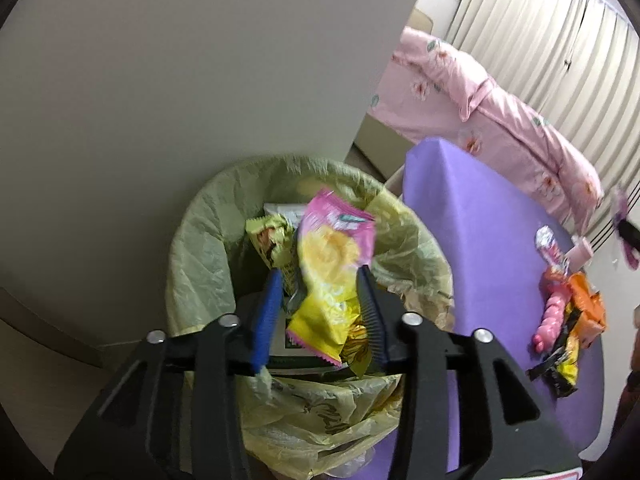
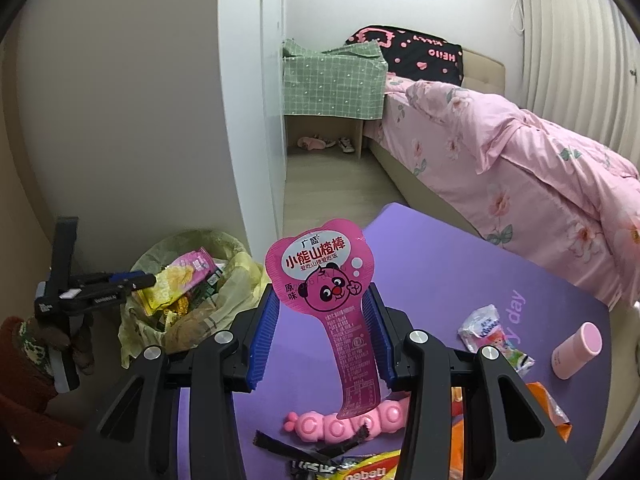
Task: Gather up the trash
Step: 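Carry both items to the trash bag and open both tools over it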
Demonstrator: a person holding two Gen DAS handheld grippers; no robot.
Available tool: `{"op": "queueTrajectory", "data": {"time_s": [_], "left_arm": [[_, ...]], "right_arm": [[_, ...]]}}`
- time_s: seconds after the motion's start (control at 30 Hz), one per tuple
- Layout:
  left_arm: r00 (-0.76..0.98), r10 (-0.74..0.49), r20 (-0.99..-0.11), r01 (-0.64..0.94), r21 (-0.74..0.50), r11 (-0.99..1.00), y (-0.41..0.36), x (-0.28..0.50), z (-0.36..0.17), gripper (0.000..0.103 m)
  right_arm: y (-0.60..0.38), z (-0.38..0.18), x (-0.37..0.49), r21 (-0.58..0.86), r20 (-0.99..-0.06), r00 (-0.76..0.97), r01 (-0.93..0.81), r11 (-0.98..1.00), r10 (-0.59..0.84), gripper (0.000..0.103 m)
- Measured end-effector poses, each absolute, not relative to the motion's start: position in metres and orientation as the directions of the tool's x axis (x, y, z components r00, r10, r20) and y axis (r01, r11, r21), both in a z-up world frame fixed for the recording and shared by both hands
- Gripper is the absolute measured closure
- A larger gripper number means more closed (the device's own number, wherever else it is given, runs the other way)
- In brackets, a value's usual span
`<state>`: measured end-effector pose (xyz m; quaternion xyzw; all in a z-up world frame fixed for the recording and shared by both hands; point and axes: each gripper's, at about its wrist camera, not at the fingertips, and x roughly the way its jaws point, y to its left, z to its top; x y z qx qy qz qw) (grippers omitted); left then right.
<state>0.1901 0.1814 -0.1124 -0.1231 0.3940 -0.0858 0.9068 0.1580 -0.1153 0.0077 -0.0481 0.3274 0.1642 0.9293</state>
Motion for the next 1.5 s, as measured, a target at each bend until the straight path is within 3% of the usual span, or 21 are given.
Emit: {"op": "queueTrajectory", "data": {"time_s": [0.23, 0.57, 0.77, 0.8, 0.9, 1.17, 1.5], "left_arm": [[0.766, -0.195, -0.612, -0.002, -0.306, 0.952, 0.221, 0.169, -0.071, 0.052], [0.841, -0.076, -0.536, -0.13, -0.336, 0.933, 0.284, 0.129, -0.041, 0.047], [0.85, -0.069, -0.523, -0.144, -0.355, 0.924, 0.295, 0.121, -0.038, 0.046], [0.85, -0.07, -0.522, -0.142, -0.354, 0.925, 0.294, 0.121, -0.039, 0.046], [0.848, -0.081, -0.524, -0.134, -0.36, 0.923, 0.293, 0.124, -0.041, 0.045], [0.839, -0.121, -0.531, -0.099, -0.368, 0.925, 0.28, 0.132, -0.044, 0.044], [0.799, -0.242, -0.55, 0.05, -0.342, 0.939, 0.216, 0.144, -0.046, 0.041]], "right_arm": [[-0.075, 0.0, 0.168, 0.013, -0.64, 0.696, -0.415, 0.91, 0.327, 0.062], [0.023, -0.018, 0.205, 0.056, -0.693, 0.562, -0.582, 0.812, 0.451, 0.062], [0.075, -0.035, 0.228, 0.061, -0.717, 0.506, -0.64, 0.766, 0.479, 0.062], [0.081, -0.037, 0.232, 0.079, -0.72, 0.485, -0.654, 0.752, 0.497, 0.061], [0.093, -0.043, 0.239, 0.117, -0.731, 0.432, -0.684, 0.72, 0.529, 0.041], [0.073, -0.036, 0.233, 0.089, -0.714, 0.482, -0.657, 0.749, 0.508, 0.038], [-0.027, -0.011, 0.203, 0.048, -0.665, 0.626, -0.508, 0.86, 0.407, 0.038]]}}
